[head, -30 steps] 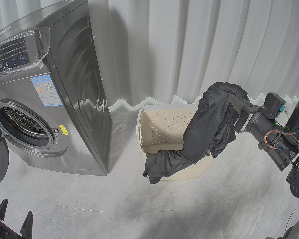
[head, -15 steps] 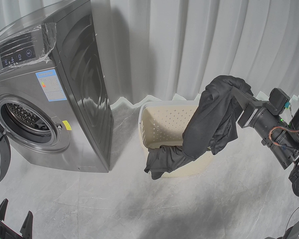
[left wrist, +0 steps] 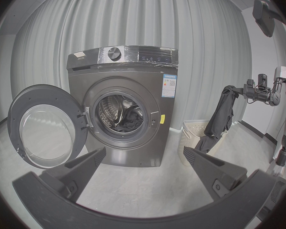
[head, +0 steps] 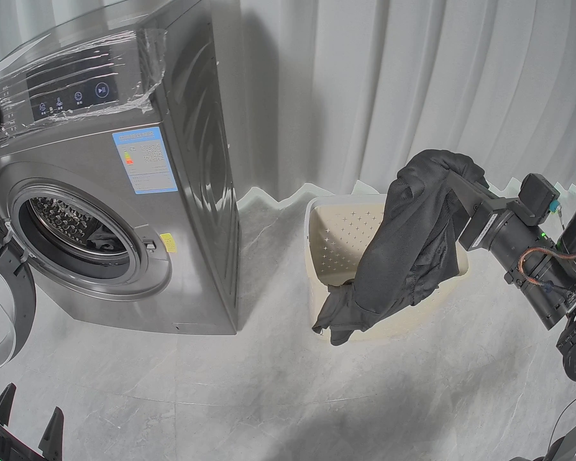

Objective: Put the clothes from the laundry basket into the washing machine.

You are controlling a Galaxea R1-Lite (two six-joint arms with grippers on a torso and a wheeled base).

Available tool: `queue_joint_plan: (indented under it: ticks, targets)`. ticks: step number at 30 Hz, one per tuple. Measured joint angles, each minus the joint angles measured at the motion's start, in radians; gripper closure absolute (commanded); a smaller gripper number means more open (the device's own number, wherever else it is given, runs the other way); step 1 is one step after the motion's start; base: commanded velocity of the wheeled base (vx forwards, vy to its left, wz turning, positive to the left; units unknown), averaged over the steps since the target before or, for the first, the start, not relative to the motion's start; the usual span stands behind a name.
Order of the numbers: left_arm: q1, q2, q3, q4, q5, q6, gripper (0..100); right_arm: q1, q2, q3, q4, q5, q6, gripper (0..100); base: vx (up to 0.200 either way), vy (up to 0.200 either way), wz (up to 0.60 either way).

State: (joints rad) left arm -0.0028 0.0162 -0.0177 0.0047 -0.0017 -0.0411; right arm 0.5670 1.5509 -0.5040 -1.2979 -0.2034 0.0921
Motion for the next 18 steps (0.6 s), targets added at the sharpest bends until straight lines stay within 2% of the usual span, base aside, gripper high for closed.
queue_joint_plan:
  ticks: [18]
  targets:
    - [0.0,0.0,0.0,0.0,0.0,-0.001,0,-0.002,0.001,0.018,-0.003,0.002,0.0,100,0.0,0.2,0.0]
